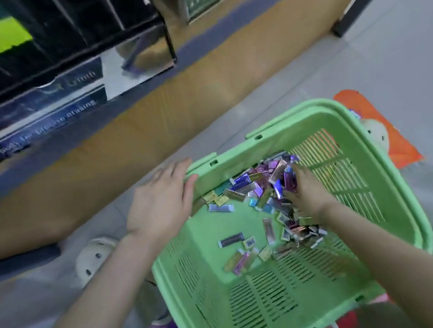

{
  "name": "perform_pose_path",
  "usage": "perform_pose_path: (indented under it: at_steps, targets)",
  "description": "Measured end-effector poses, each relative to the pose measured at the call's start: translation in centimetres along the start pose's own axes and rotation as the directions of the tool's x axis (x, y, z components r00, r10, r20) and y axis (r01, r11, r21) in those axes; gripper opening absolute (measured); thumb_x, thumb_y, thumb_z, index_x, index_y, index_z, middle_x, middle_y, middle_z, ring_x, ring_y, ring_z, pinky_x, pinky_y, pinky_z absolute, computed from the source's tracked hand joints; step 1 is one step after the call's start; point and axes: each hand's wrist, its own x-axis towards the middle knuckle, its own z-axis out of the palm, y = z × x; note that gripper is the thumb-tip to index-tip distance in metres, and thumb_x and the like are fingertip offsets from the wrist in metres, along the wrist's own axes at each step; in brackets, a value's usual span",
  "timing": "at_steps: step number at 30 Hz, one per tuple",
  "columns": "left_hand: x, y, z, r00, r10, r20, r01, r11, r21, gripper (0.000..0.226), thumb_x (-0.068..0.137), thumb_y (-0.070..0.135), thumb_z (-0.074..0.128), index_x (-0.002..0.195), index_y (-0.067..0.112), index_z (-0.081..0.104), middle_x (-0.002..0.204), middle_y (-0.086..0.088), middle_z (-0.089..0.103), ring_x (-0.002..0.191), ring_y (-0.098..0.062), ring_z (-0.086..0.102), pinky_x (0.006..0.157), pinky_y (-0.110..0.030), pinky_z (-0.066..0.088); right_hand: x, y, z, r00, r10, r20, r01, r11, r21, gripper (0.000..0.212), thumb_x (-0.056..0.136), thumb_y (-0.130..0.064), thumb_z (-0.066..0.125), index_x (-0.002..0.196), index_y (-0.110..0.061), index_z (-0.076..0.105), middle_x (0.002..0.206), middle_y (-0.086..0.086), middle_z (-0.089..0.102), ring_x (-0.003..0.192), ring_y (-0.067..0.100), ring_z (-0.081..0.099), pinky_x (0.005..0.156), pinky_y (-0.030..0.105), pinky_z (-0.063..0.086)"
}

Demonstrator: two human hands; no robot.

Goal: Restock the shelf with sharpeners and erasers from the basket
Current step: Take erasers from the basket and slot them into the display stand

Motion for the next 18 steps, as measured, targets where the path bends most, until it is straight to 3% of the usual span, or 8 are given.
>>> perform_pose_path:
  at_steps: [3, 6, 8, 11, 14, 16, 18]
  targets:
    - [0.2, 0.0, 0.1, 1.0, 0.0, 0.031, 0.001, 1.0, -0.019, 0.046, 0.096, 0.037, 0.027, 0.114, 0.01, 0.06, 0.095, -0.008, 0.07, 0.08, -0.025, 0.07, 0.05, -0.031, 0.051, 1.6, 0.5, 0.8, 0.998, 0.065, 0.008, -0.065, 0.996, 0.067, 0.079, 0.084, -0.028, 0.069, 0.143, -0.001, 0.024, 0.139, 0.019, 0.04, 0.13, 0.031, 0.037, 0.109, 0.034, 0.026]
    - [0.2, 0.0, 0.3, 0.999, -0.004, 0.033, 0.006, 0.999, -0.035, 0.046, 0.097, 0.039, 0.024, 0.114, 0.012, 0.057, 0.095, -0.005, 0.067, 0.081, -0.025, 0.068, 0.05, -0.032, 0.049, 2.5, 0.4, 2.1, 0.992, 0.126, 0.002, -0.126, 0.989, -0.079, 0.093, 0.083, -0.05, 0.063, 0.146, -0.002, 0.015, 0.144, 0.018, 0.034, 0.135, 0.031, 0.03, 0.112, 0.037, 0.022]
    - [0.3, 0.0, 0.4, 0.999, 0.001, 0.033, 0.0, 1.0, -0.022, 0.045, 0.096, 0.038, 0.025, 0.113, 0.011, 0.057, 0.093, -0.005, 0.066, 0.08, -0.025, 0.067, 0.05, -0.032, 0.048, 2.6, -0.1, 2.7, 0.987, 0.158, -0.018, -0.159, 0.976, -0.149, 0.093, 0.084, -0.051, 0.062, 0.146, -0.001, 0.013, 0.144, 0.02, 0.031, 0.134, 0.033, 0.03, 0.111, 0.038, 0.023]
    - [0.2, 0.1, 0.5, 1.0, 0.009, -0.002, -0.009, 1.0, -0.02, 0.045, 0.096, 0.036, 0.027, 0.117, 0.008, 0.056, 0.098, -0.008, 0.063, 0.086, -0.027, 0.063, 0.061, -0.034, 0.049, 2.4, -0.6, 3.5, 0.978, 0.205, -0.039, -0.204, 0.979, 0.013, 0.073, 0.086, -0.026, 0.066, 0.14, 0.001, 0.024, 0.141, 0.022, 0.034, 0.129, 0.035, 0.032, 0.108, 0.04, 0.028]
    - [-0.1, 0.6, 1.0, 0.991, 0.04, -0.128, -0.06, 0.986, -0.156, 0.04, 0.095, 0.029, 0.034, 0.123, 0.006, 0.052, 0.116, -0.012, 0.055, 0.106, -0.026, 0.05, 0.091, -0.037, 0.039, 2.0, -0.7, 3.8, 0.979, 0.2, -0.032, -0.192, 0.968, 0.163, 0.057, 0.087, -0.011, 0.063, 0.133, 0.001, 0.033, 0.133, 0.021, 0.043, 0.122, 0.033, 0.04, 0.106, 0.042, 0.033]
    - [-0.4, 1.7, 1.4, 0.962, 0.118, -0.245, -0.181, 0.951, -0.251, 0.032, 0.093, 0.018, 0.04, 0.121, 0.006, 0.051, 0.119, -0.012, 0.05, 0.114, -0.025, 0.044, 0.099, -0.035, 0.032, 1.7, -0.5, 3.6, 0.983, 0.182, -0.004, -0.175, 0.952, 0.25, 0.043, 0.089, -0.009, 0.06, 0.126, -0.001, 0.039, 0.12, 0.019, 0.053, 0.104, 0.028, 0.052, 0.09, 0.039, 0.046]
    - [-1.0, 3.0, 2.2, 0.931, 0.208, -0.301, -0.29, 0.921, -0.26, 0.026, 0.09, 0.011, 0.043, 0.115, 0.009, 0.051, 0.112, -0.006, 0.048, 0.107, -0.021, 0.045, 0.095, -0.031, 0.033, 1.3, -0.5, 2.9, 0.988, 0.149, 0.04, -0.154, 0.944, 0.293, 0.027, 0.092, -0.011, 0.058, 0.114, -0.003, 0.044, 0.108, 0.017, 0.059, 0.087, 0.024, 0.055, 0.075, 0.036, 0.048]
